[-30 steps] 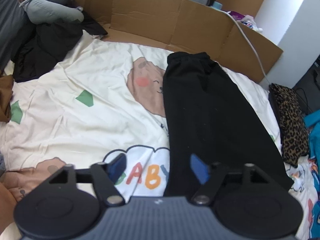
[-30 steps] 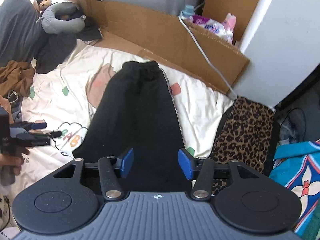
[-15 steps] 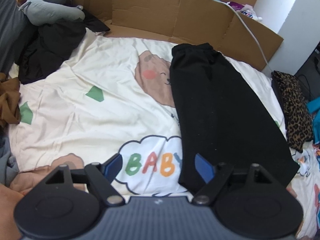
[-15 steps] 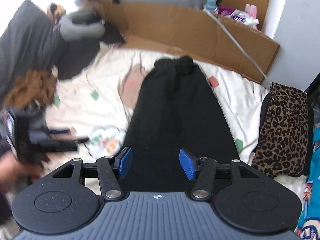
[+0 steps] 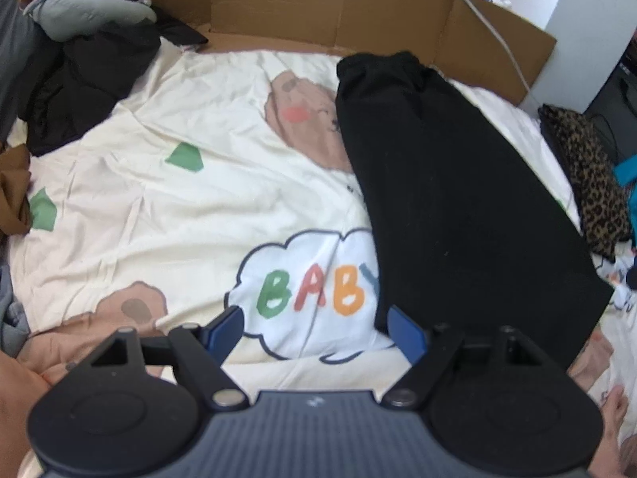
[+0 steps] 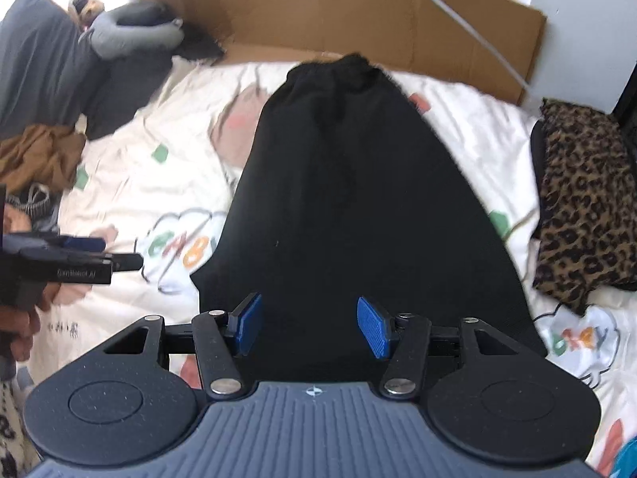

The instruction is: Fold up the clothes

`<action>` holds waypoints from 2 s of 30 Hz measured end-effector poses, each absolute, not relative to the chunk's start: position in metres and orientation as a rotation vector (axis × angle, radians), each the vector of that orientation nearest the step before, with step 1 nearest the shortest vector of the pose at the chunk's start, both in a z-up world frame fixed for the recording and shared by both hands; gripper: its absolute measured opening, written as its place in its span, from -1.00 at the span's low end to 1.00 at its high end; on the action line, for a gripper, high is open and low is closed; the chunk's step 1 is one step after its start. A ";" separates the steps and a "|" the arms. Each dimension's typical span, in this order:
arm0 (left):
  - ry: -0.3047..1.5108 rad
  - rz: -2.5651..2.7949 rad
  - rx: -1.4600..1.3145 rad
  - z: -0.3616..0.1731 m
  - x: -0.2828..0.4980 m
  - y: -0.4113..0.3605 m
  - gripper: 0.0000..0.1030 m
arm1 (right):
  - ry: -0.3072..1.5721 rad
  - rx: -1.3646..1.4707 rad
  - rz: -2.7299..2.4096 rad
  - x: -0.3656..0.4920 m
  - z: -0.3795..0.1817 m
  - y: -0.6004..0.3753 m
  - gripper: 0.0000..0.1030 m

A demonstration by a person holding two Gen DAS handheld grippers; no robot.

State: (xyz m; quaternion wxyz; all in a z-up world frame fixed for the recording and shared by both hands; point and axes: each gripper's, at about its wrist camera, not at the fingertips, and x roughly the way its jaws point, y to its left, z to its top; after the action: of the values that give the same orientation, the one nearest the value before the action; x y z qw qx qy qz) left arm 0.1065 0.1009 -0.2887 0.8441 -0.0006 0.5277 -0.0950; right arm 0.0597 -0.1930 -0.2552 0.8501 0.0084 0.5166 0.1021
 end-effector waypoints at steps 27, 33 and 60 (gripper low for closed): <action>1.140 -0.330 -0.097 -0.361 0.110 0.088 0.30 | 1.234 -0.163 0.351 0.024 -0.372 -0.097 0.15; 1.104 -0.371 -0.096 -0.362 0.113 0.089 0.23 | 1.241 -0.212 0.324 0.024 -0.386 -0.087 0.13; 1.070 -0.402 0.039 -0.345 0.105 0.100 -0.96 | 1.292 -0.264 0.365 0.000 -0.379 -0.097 -0.53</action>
State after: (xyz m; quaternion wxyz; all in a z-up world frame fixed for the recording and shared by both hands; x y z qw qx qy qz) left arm 0.1050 0.1000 -0.3454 0.8409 0.0183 0.5064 -0.1902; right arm 0.0000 -0.0972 -0.3794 0.7751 -0.1221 0.5966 0.1686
